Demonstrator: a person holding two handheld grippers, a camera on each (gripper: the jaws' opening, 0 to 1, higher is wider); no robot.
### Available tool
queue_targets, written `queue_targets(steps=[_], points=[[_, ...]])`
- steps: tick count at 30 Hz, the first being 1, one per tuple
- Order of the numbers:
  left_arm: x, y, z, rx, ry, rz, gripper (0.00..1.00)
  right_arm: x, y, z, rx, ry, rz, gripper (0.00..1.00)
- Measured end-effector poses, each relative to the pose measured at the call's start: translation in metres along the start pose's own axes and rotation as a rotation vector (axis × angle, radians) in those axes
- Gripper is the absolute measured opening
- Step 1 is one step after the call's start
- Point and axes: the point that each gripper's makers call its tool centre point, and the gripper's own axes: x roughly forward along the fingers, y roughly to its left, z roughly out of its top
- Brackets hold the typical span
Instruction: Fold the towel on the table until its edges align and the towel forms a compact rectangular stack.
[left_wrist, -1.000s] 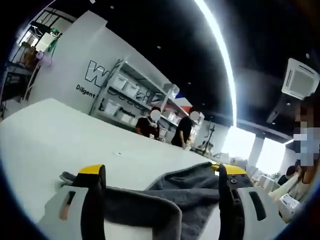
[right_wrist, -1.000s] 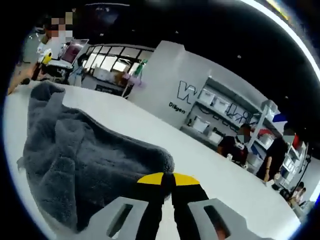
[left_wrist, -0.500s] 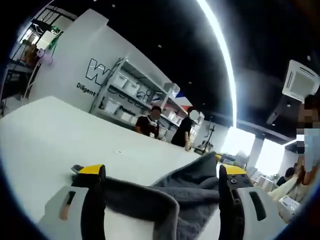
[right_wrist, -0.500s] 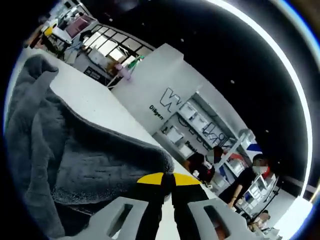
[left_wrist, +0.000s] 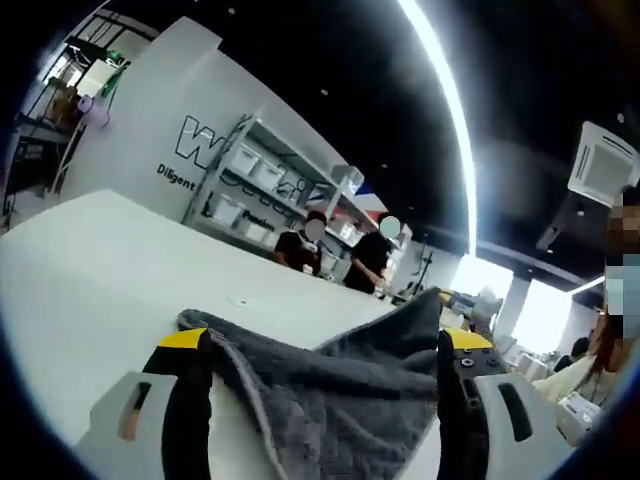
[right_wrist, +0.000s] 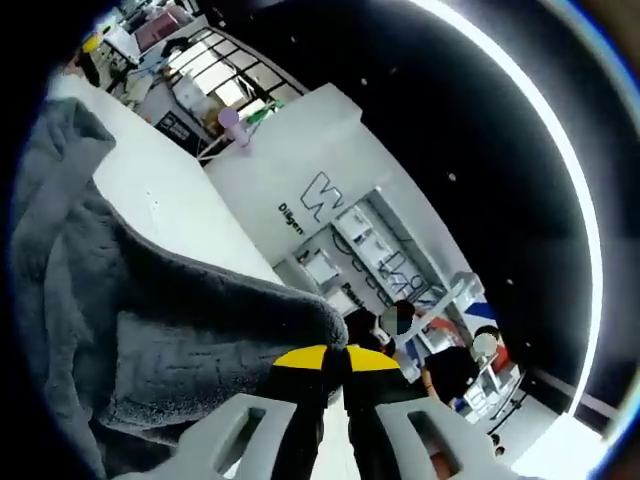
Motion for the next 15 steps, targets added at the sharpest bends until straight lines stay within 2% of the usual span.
queue_targets(steps=[8,11,14,15], points=[[0.0,-0.001,-0.002,-0.004,0.001,0.002,0.91,0.021,-0.005,-0.023,-0.035,0.081,0.005,0.02],[0.0,0.0,-0.003,-0.007,0.004,0.003,0.91,0.032,-0.001,-0.039,-0.041,0.122,0.016,0.02],[0.0,0.0,-0.005,-0.006,0.008,0.005,0.91,0.045,0.005,-0.062,-0.048,0.182,0.033,0.02],[0.0,0.0,-0.005,-0.006,0.009,0.006,0.91,0.047,0.009,-0.067,-0.025,0.199,0.047,0.02]])
